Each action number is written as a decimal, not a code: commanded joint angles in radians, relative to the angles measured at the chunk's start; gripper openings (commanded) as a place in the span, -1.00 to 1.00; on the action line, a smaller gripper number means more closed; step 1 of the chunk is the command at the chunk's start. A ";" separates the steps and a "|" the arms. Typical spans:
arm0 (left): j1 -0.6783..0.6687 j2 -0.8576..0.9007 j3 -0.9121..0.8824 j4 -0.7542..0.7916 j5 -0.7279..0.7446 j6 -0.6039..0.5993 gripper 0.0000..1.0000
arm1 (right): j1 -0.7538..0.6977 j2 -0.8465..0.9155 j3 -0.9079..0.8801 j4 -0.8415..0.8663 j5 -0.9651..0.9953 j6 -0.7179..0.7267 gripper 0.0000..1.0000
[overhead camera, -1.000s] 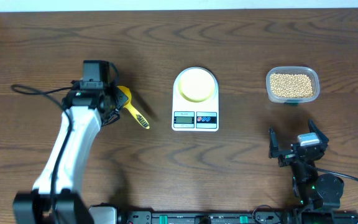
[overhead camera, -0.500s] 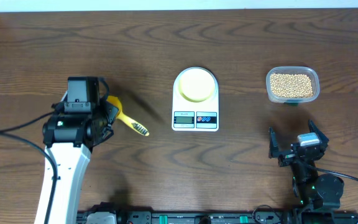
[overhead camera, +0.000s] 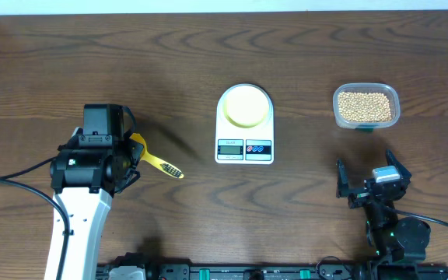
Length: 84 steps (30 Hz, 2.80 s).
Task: Scoop item into bowl and weigh 50g on scale
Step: 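Move the right gripper left toward the scoop handle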
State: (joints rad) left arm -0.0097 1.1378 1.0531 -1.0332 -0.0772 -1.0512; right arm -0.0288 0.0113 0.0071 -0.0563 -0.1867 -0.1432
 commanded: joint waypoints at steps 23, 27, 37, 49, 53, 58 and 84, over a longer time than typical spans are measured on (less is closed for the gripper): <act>-0.002 -0.006 -0.010 -0.007 -0.010 -0.024 -0.86 | 0.004 -0.001 -0.001 0.014 -0.441 1.253 0.98; -0.002 -0.006 -0.010 -0.010 -0.010 -0.025 -0.86 | 0.004 0.000 -0.001 0.011 -0.425 1.107 0.98; -0.002 -0.006 -0.010 -0.017 -0.009 -0.025 -0.86 | 0.003 0.215 0.114 -0.134 -0.395 1.056 0.98; -0.002 -0.006 -0.010 -0.029 -0.009 -0.026 -0.86 | 0.004 0.661 0.526 -0.496 -0.523 0.791 0.99; -0.002 -0.006 -0.010 -0.040 -0.009 -0.074 -0.86 | 0.004 0.717 0.533 -0.449 -0.723 0.792 0.98; -0.002 -0.006 -0.010 -0.074 -0.009 -0.155 -0.86 | 0.005 0.742 0.531 -0.483 -0.817 0.792 0.99; -0.003 -0.006 -0.010 -0.182 0.266 -0.147 -0.86 | 0.201 0.742 0.506 -0.512 -0.719 0.860 0.99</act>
State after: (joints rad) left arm -0.0097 1.1370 1.0519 -1.2064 0.1650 -1.2015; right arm 0.1543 0.7525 0.5190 -0.5751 -0.9371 0.6746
